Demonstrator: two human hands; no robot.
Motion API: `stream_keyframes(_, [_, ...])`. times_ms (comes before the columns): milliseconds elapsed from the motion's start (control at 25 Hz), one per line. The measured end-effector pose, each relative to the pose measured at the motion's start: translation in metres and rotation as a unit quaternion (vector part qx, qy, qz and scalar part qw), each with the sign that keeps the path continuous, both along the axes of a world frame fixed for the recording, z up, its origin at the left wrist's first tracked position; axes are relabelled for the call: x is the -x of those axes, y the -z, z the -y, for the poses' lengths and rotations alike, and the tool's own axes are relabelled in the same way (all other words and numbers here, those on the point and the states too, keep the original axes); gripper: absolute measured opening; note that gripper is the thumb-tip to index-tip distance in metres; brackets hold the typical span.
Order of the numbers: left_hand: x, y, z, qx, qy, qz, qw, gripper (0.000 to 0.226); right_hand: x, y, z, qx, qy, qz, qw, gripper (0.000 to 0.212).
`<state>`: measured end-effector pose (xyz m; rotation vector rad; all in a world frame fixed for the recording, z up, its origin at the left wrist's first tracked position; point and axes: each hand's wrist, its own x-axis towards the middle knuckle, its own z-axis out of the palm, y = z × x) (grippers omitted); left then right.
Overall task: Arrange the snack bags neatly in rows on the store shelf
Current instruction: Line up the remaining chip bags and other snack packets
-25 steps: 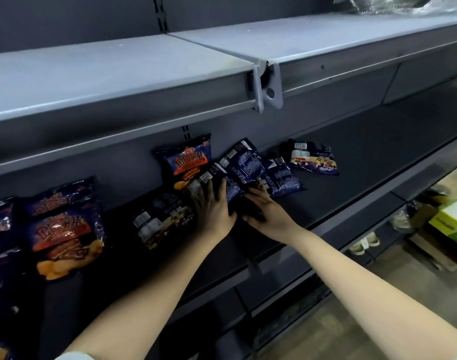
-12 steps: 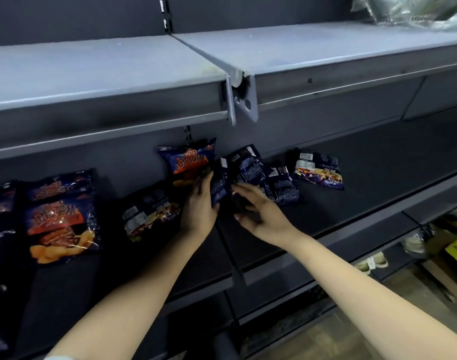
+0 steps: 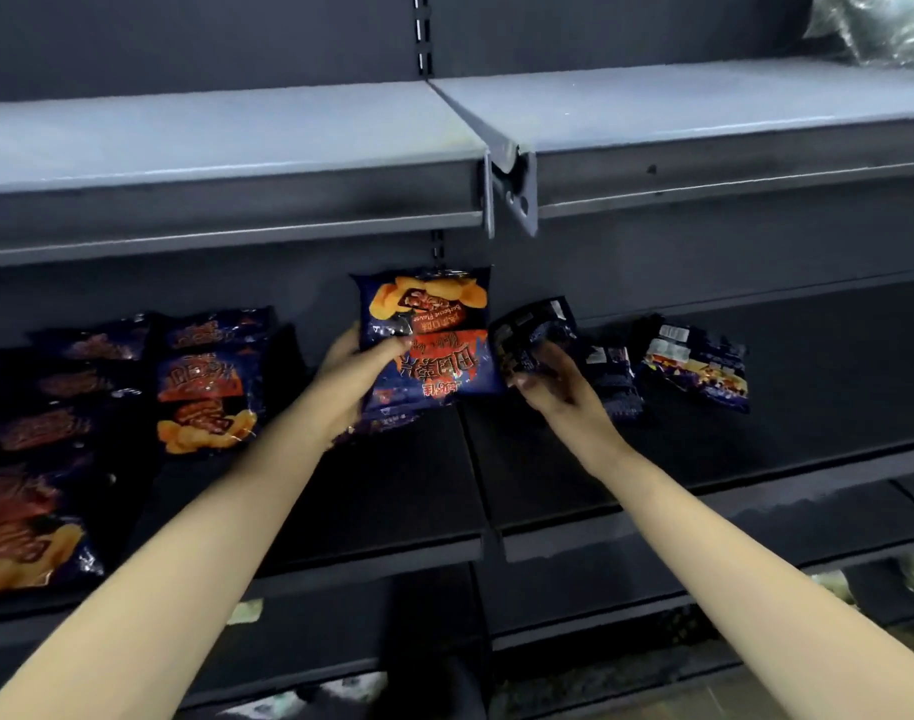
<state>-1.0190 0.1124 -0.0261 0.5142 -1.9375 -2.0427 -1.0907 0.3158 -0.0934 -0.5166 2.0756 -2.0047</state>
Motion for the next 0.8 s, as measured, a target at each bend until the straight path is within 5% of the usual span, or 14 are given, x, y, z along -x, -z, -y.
stream_keyframes(120, [-0.019,0.020,-0.001,-0.003,0.040,0.044,0.998,0.031,-0.007,0.002,0.011,0.113,-0.095,0.148,0.978,0.076])
stream_keyframes(280, [-0.043,0.045,0.000,0.020,0.090,0.118,0.989,0.052,-0.022,0.006,0.025,0.162,-0.185,0.190,0.950,0.036])
stream_keyframes(440, [-0.067,0.051,0.008,-0.050,0.086,0.113,0.989,0.054,-0.032,0.015,0.043,0.176,-0.154,0.206,0.950,0.035])
stream_keyframes(520, [-0.080,0.053,0.015,-0.174,0.049,0.049,0.982,0.071,-0.034,0.013,0.059,0.222,-0.126,0.252,0.934,0.049])
stream_keyframes(640, [-0.094,0.063,0.004,-0.336,-0.011,-0.052,0.940,0.056,-0.042,0.010,0.084,0.301,-0.061,0.314,0.898,0.056])
stream_keyframes(800, [-0.093,0.067,-0.022,-0.269,-0.091,-0.026,0.959,0.055,-0.073,0.010,0.113,0.302,-0.027,0.341,0.890,0.045])
